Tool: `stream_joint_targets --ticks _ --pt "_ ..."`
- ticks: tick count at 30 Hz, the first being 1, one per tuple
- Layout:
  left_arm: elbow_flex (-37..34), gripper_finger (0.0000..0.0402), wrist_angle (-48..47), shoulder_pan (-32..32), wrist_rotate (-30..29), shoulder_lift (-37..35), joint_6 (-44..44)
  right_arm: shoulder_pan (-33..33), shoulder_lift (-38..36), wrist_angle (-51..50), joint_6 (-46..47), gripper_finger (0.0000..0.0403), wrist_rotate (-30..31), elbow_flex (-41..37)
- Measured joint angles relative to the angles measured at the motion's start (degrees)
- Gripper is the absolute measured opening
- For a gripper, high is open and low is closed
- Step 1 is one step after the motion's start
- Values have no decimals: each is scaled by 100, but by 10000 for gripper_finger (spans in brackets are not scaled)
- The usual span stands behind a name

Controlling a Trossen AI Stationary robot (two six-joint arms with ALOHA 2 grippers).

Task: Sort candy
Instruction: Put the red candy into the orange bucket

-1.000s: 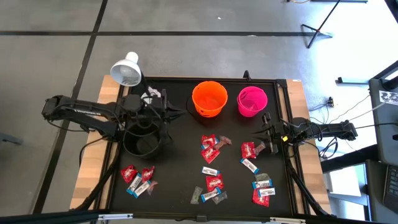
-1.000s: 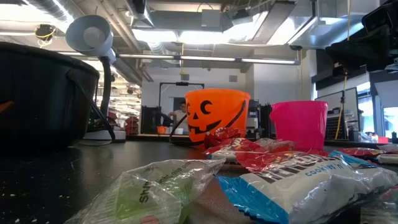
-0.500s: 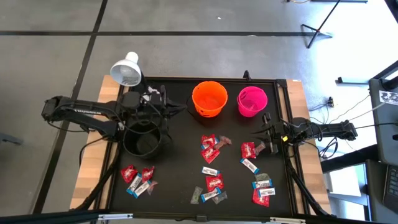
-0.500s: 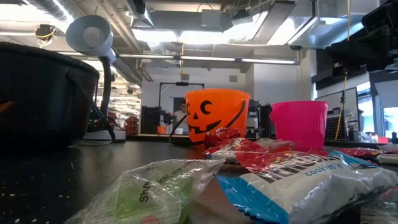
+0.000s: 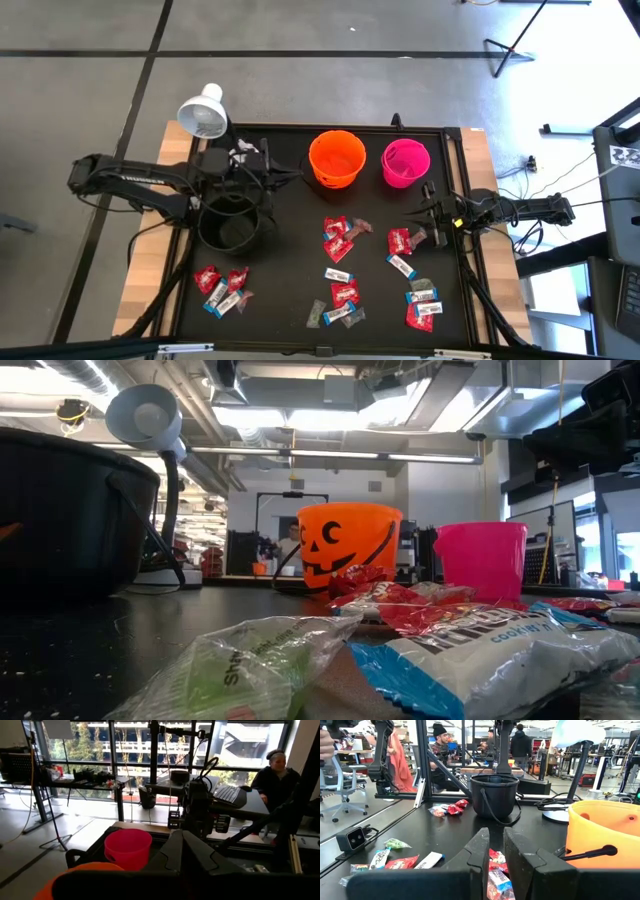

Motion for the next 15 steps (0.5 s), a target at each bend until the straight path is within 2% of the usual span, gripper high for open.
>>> stream_joint_targets --ticks 4,10,15 --pt "190 0 -200 0 2 231 -6 -1 -1 0 -1 58 1 0" --pt "1127 0 -894 0 106 849 238 -2 -1 0 -1 58 -2 0" --pt "1573 0 -1131 58 286 1173 242 -2 1 0 -1 58 5 0"
